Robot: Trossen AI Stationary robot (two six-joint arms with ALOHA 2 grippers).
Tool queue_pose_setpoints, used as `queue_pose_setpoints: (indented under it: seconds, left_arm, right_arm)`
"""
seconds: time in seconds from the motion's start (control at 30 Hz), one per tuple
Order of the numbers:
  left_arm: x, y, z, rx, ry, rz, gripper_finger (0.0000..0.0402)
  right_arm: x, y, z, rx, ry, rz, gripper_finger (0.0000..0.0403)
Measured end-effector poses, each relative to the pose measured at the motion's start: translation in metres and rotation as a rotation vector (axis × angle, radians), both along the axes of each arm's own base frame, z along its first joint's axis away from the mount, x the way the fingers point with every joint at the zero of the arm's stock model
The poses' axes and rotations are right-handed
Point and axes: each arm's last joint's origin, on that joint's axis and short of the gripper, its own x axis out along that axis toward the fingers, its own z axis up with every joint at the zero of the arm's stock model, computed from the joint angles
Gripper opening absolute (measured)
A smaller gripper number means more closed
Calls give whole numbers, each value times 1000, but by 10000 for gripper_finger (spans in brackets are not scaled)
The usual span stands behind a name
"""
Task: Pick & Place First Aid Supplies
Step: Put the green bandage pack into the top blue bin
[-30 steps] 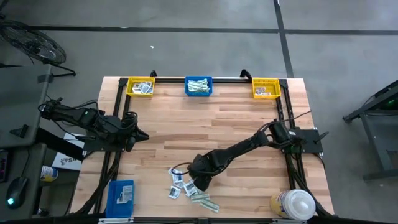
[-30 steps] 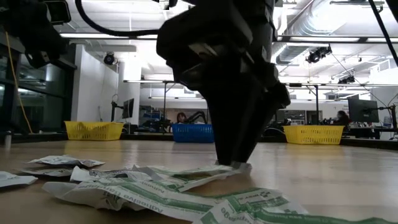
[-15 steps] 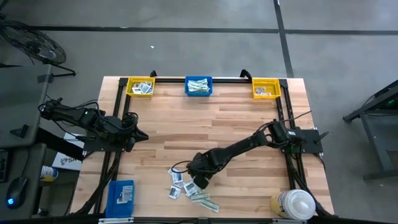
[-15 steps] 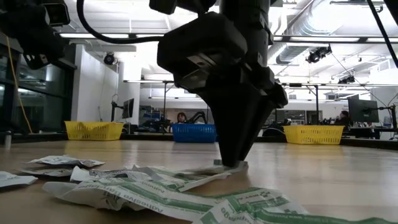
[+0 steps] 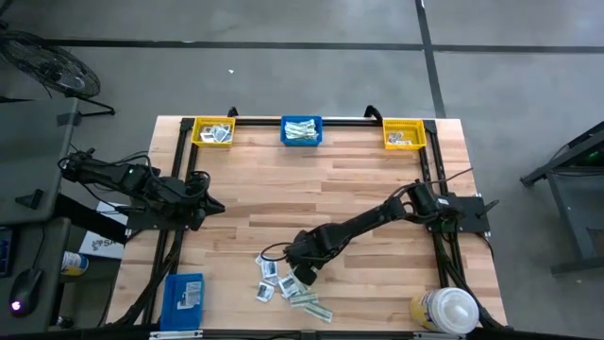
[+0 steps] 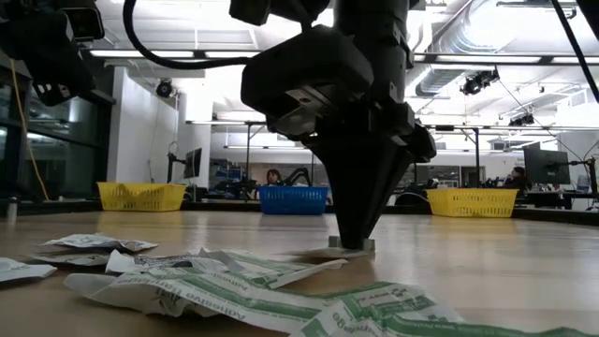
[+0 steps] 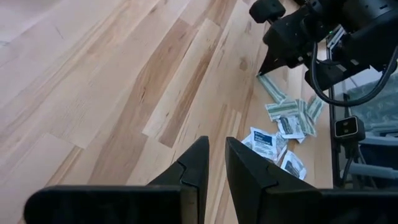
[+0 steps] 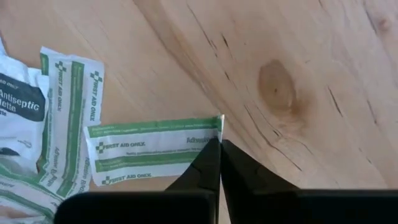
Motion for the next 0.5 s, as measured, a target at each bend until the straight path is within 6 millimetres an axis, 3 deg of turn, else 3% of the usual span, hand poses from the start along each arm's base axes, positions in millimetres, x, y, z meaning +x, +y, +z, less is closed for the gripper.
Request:
queue_pose_setpoints:
  seconds: [0.23,0.37,0.5]
  left_arm:
    - [0,0,0,0,-1,1,53]
    - [0,0,0,-4,0,-3,53]
    - [0,0,0,-9,1,-7,53]
  right_arm:
    - [2,-33,44,-93,-127,-84,0]
    - [4,-53,60,-134,-177,-135,0]
    - [6,-86,82,-196,-256,-208,0]
